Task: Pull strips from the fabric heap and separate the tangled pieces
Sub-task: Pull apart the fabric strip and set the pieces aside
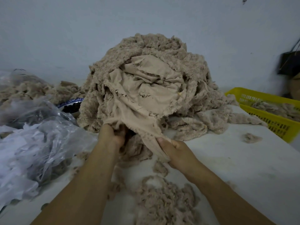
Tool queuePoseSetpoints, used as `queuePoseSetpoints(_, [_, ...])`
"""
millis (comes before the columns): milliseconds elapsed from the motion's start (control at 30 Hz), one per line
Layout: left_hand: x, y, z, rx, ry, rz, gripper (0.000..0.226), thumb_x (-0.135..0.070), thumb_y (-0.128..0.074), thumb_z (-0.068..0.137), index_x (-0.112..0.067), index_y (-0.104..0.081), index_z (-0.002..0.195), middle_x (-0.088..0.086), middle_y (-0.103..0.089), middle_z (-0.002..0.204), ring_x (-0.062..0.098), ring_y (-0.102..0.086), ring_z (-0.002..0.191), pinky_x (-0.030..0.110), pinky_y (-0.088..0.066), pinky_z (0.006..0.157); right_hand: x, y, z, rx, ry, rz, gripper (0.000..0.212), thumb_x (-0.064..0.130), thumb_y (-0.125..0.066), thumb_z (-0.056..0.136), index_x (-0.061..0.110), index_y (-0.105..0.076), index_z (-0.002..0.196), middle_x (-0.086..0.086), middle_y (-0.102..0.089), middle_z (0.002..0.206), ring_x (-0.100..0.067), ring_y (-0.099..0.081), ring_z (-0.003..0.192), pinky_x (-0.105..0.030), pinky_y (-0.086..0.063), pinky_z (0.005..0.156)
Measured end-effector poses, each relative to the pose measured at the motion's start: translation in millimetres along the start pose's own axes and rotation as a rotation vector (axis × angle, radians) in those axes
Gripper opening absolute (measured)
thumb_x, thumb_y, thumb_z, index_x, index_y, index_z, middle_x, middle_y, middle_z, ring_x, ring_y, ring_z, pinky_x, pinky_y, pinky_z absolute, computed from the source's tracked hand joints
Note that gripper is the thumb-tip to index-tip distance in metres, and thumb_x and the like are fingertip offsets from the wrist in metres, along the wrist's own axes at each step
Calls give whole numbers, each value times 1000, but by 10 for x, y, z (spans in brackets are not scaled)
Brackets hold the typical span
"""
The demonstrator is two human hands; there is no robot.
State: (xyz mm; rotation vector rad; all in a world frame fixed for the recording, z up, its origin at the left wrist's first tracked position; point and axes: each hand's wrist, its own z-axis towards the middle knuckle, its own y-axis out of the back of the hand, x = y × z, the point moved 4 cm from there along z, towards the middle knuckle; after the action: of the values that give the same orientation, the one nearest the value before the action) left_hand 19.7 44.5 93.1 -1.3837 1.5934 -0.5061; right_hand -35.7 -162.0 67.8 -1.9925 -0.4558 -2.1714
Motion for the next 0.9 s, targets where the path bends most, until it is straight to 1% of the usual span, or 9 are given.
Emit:
queuePoseSetpoints(67, [-46,87,46,33,7,-115,28,3,-38,100,-7,-63,96,7,-64,81,18,-61,73,24,-56,58,22,41,-4,-66,-50,63,43,63,-62,81,29,-55,56,-7,-36,63,-18,-30,52,-23,-25,49])
queuePoseSetpoints(200, [-325,225,130,72,-76,-256,38,-5,-38,105,-18,-60,133,-8,-68,125,-4,-60,115,12,-48,87,69,403,-13,-450,-47,480,29,32,-57,96,22,-65,70,6,-47,51,-6,-36,36,-18,-28,36])
queuePoseSetpoints(267, [-342,185,66,165,-76,-67,33,-4,-38,104,-18,-65,118,-3,-73,115,4,-68,103,14,-52,82,55,535,-7,-543,-41,492,28,26,-54,98,18,-60,72,9,-47,48,-2,-38,32,-17,-28,32])
queuePoseSetpoints(333, [-152,159,-62,199,-104,384,23,-1,-42,98,-10,-61,91,5,-68,79,16,-64,72,25,-51,66,30,433,0,-474,-75,334,34,25,-55,99,22,-65,67,14,-52,46,1,-46,35,-15,-35,34])
queuePoseSetpoints(467, [313,266,-359,119,-313,959,33,-26,-58,89,-14,-58,120,7,-68,105,29,-67,92,45,-59,75,-39,141,12,-258,7,-9,32,28,-55,100,3,-69,85,-2,-62,72,-5,-55,55,-13,-41,51])
queuePoseSetpoints(533, [419,287,-488,101,-408,1057,35,-39,-62,85,-18,-60,112,4,-72,99,18,-71,85,40,-61,74,-11,104,-8,-217,109,-101,36,24,-53,102,-10,-58,89,-10,-58,90,-12,-54,60,-14,-40,55])
queuePoseSetpoints(633, [517,264,-531,205,-252,1163,34,-48,-64,92,-16,-68,101,-4,-76,81,6,-72,75,30,-60,70,64,83,-44,-188,175,-73,39,14,-52,102,7,-51,64,13,-55,73,-1,-51,58,-13,-41,55])
queuePoseSetpoints(733, [589,243,-531,306,28,1142,54,-53,-73,81,-11,-71,115,9,-76,110,27,-71,105,45,-53,100,98,6,-53,-98,218,-64,45,20,-55,96,20,-38,54,17,-48,62,-2,-44,54,-11,-37,53])
queuePoseSetpoints(900, [502,54,-444,204,116,534,24,-25,-66,96,-8,-72,110,14,-76,107,28,-70,102,44,-57,84,-46,-108,-101,169,147,-240,43,33,-57,89,27,-28,59,12,-27,54,-1,-27,48,-18,-25,49])
